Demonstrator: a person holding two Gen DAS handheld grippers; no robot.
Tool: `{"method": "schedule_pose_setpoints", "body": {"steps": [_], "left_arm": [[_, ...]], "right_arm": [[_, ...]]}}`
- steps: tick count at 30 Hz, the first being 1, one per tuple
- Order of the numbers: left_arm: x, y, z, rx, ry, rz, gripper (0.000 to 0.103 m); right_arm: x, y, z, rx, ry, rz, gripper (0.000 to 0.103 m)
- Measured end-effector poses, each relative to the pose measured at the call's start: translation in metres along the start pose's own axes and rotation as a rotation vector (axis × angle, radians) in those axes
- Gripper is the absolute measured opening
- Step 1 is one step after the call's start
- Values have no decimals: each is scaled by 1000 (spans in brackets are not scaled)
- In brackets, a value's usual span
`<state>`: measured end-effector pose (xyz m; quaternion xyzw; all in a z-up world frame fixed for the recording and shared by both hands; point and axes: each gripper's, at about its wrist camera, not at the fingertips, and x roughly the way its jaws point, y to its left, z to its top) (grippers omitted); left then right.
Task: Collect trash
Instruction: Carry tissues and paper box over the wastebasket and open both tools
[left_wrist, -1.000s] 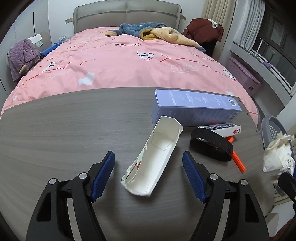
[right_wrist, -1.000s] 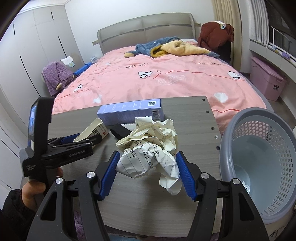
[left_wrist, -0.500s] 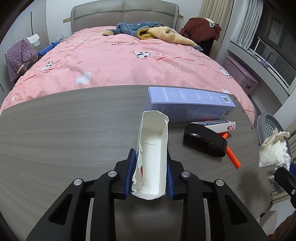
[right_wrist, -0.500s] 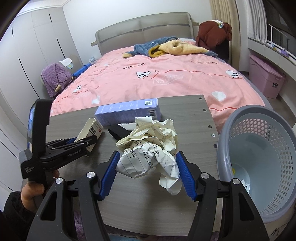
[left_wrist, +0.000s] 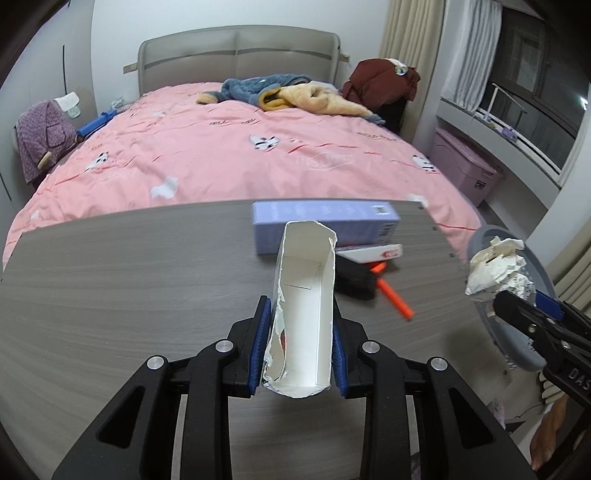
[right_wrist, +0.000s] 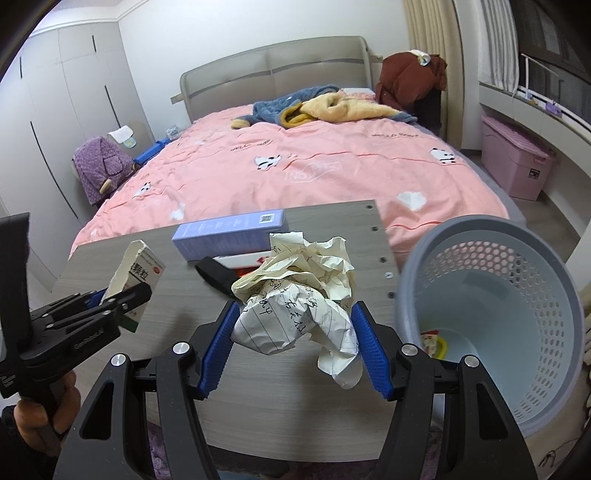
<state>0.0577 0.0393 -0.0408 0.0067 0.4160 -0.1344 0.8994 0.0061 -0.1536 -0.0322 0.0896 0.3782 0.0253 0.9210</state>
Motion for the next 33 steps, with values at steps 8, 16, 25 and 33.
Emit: {"method": "schedule_pose_setpoints", "body": {"steps": [8,16,25,33], "left_arm": [[-7,-69,10,92,-18,-91,29],[4,-153,15,218,3,-191,29],[27,-219,15,315,43,-242,29],[51,-253,16,369,82,-244,29]], "right_arm": [[-25,-53,0,53,-50,-81,61],[-47,-128,-12,147,-72,-177,61],[-54,-186,-25,215,-46,-262,61],[-48,-211,-28,243,-30,-278,61]]}}
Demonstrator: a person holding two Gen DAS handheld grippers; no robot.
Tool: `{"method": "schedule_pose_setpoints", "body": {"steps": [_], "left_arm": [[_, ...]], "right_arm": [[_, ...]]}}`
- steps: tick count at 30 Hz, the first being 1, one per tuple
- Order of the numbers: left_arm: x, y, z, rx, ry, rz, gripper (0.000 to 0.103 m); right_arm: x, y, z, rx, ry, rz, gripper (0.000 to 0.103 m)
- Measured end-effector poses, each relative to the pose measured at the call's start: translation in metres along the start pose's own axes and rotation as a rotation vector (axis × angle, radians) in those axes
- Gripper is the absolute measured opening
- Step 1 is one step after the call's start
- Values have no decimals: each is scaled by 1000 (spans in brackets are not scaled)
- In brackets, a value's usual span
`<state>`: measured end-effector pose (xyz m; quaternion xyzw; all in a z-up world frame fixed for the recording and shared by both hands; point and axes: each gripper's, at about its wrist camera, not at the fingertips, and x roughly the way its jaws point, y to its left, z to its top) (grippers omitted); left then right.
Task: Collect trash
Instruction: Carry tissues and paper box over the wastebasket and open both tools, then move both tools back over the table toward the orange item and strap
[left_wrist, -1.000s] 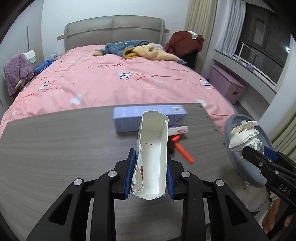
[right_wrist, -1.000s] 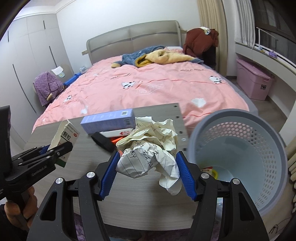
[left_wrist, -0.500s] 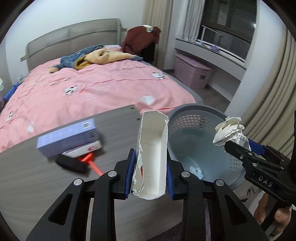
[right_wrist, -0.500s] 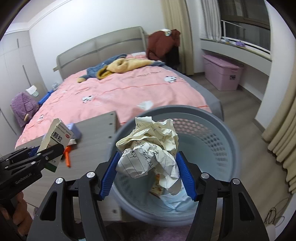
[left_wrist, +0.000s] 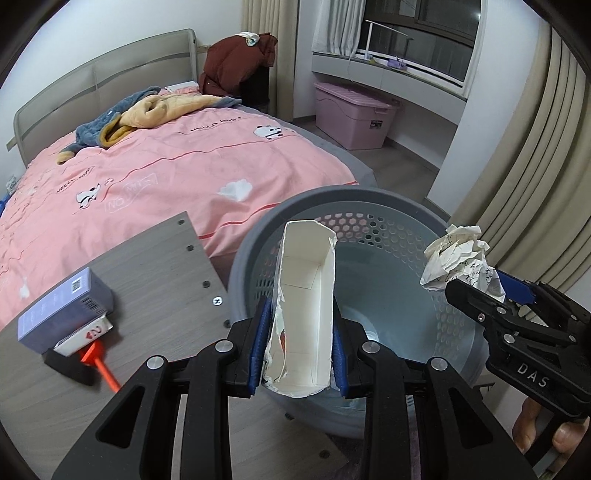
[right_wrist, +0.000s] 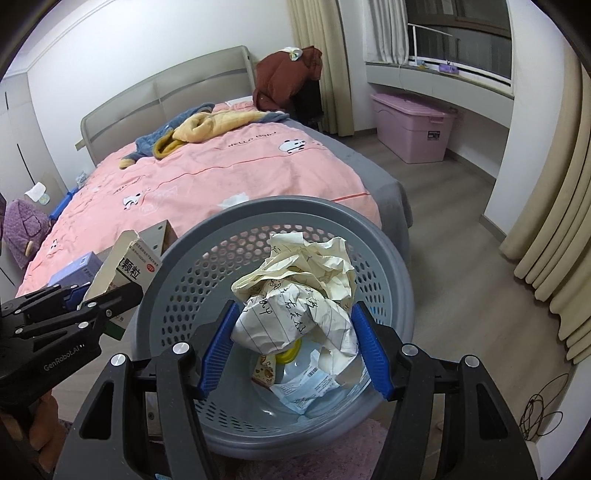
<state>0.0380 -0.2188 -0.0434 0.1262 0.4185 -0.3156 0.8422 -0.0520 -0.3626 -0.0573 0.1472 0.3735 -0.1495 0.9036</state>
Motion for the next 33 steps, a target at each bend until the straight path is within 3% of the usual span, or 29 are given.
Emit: {"method": "schedule_pose_setpoints", "body": {"steps": [21,27,33], "left_arm": [[21,-16,15,31,22,-25,30],[14,-13,16,18,-2,-5,57],[11,-10,17,4,-11,18,64]], "right_arm": [[15,-11,6,18,26,2,63],[11,-13,9,16,5,-6,69],[8,-15,8,22,2,-10,71]]}}
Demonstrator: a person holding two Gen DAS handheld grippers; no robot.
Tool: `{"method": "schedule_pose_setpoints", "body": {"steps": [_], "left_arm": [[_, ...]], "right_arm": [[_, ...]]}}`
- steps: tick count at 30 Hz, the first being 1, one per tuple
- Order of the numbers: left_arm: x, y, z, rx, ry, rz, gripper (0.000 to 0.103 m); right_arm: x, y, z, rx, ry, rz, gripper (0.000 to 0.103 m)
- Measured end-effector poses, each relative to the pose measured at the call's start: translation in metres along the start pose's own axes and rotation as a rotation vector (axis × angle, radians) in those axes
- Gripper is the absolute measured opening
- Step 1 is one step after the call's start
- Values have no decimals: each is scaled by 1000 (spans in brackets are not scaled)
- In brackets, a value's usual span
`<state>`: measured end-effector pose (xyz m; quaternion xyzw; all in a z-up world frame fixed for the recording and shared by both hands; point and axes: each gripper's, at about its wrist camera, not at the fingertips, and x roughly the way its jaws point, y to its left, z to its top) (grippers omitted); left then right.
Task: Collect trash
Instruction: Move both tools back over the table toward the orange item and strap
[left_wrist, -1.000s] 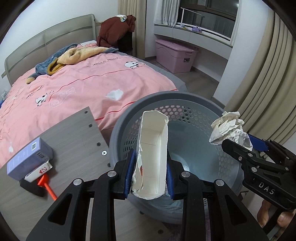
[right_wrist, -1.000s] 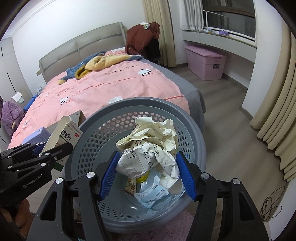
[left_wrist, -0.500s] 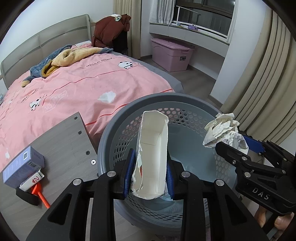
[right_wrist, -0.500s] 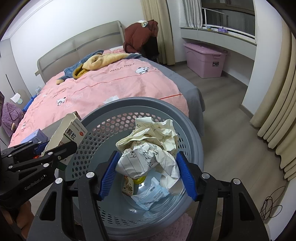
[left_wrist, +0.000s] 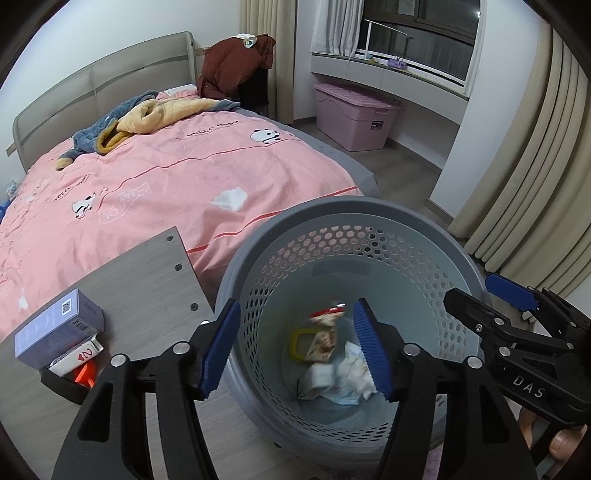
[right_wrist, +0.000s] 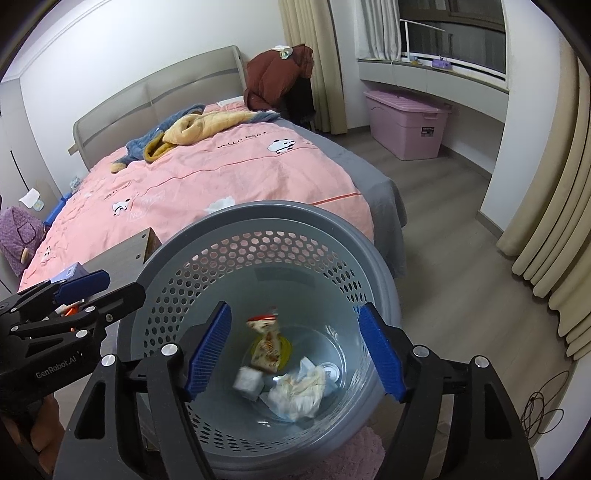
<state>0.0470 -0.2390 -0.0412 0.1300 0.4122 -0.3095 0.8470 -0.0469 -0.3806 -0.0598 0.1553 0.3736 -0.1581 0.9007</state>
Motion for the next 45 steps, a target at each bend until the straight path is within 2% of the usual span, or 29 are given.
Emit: {"method": "schedule_pose_setpoints", "body": {"steps": [12,22,37,45], "left_arm": [[-10,10,-5,-36,-11,32,68],[-25,28,-18,-80,-28,74,71],[-52,99,-49,-208,-54,187,71],[-57,160,-79,-359,-25,280,71]], "right_arm": [[-1,1,-6,9,11,3,73],[-2,17,-15,-11,21,25,73],[-1,82,-22,-115,31,105,73],[4,133,-31,-191,48,157,73]]}}
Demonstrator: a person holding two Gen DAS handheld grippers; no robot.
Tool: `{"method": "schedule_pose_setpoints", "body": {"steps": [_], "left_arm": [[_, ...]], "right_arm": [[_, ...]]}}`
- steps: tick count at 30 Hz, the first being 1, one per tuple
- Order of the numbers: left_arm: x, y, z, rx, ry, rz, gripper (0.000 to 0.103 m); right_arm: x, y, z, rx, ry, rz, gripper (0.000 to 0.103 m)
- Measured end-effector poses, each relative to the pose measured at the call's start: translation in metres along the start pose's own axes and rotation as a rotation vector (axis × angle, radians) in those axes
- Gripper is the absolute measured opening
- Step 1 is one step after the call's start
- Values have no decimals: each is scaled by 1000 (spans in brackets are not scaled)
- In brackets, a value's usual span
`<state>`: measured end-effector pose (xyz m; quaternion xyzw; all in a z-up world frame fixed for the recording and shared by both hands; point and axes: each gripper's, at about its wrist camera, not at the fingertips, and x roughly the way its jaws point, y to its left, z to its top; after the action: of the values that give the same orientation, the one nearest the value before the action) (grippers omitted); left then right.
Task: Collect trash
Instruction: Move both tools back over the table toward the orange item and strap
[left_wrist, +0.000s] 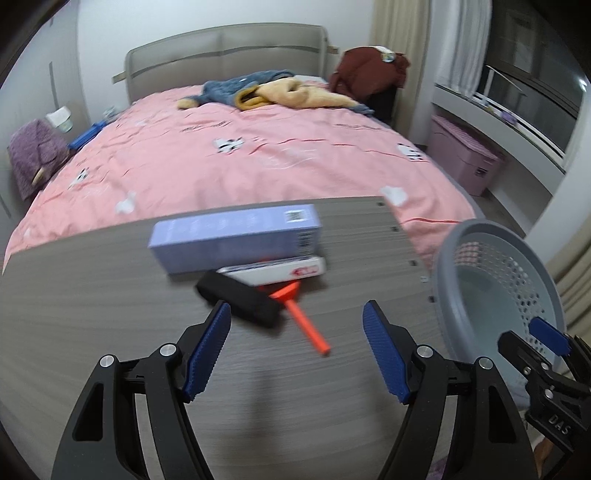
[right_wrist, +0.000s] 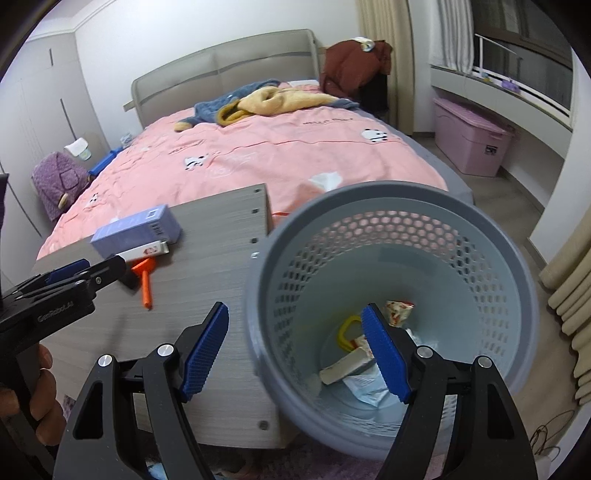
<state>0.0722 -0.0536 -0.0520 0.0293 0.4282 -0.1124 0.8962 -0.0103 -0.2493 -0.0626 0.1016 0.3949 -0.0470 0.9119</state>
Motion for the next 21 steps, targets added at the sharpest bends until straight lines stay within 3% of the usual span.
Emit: {"method": "schedule_pose_setpoints", "body": {"steps": [7,21], "left_arm": [[16,33,-6,-79,20,53,71],[45,39,6,-102,41,63,71]], "right_arm": [[4,26,-1,-36,11,18,74],[15,36,-2,-46,42,8,74]]}}
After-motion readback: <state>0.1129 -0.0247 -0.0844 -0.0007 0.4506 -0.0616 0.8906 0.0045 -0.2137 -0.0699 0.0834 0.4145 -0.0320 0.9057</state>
